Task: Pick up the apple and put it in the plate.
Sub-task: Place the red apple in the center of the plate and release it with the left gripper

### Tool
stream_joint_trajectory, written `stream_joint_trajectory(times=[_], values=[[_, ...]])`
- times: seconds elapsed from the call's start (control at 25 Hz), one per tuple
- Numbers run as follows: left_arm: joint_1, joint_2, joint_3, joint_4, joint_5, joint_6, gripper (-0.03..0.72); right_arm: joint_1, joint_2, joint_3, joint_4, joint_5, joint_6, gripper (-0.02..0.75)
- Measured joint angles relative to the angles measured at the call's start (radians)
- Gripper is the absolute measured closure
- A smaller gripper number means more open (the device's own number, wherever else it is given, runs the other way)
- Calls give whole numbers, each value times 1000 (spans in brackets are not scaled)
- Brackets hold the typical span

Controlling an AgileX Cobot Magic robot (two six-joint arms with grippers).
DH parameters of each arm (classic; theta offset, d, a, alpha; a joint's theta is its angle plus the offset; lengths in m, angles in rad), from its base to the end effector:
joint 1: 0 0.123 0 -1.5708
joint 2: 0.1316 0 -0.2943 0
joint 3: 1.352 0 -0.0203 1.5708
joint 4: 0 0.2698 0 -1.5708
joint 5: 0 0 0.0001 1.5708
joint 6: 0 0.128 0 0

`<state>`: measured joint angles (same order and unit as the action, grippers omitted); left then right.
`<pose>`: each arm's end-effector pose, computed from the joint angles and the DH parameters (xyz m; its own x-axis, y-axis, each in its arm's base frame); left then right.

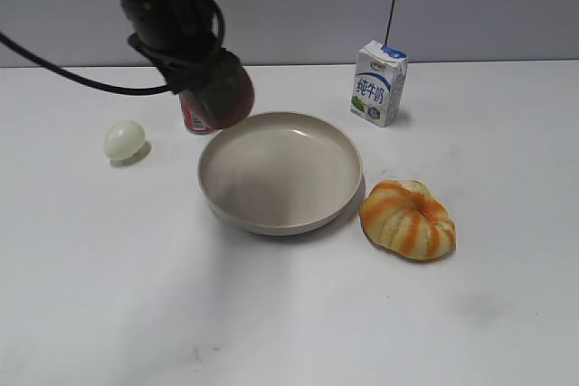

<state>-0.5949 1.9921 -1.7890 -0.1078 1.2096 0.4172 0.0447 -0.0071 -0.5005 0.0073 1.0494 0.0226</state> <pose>0.3704 -0.2662 0.2389 -0.5322 0.8046 -0.2635 0.8341 0.5517 -0.0001 0.0350 0.0024 0.2712 -0.4398 0.0066 -0.8981 -0.0388 0.9989 0.0263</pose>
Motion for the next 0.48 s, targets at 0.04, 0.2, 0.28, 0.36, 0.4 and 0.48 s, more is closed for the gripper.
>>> stream_joint_trajectory(times=[0.04, 0.2, 0.28, 0.36, 0.4, 0.48], values=[[-17, 37, -42, 0, 2, 0, 104, 0, 0, 0, 0, 0, 0, 153], [-68, 160, -144, 1, 3, 0, 105, 0, 0, 0, 0, 0, 0, 153], [-79, 203, -157, -1, 3, 0, 105, 0, 0, 0, 0, 0, 0, 153], [-81, 237, -158, -1, -4, 0, 105, 0, 0, 0, 0, 0, 0, 153], [-81, 253, -159, -1, -7, 0, 105, 0, 0, 0, 0, 0, 0, 153], [-80, 282, -160, 3, -11, 0, 105, 0, 0, 0, 0, 0, 0, 153]])
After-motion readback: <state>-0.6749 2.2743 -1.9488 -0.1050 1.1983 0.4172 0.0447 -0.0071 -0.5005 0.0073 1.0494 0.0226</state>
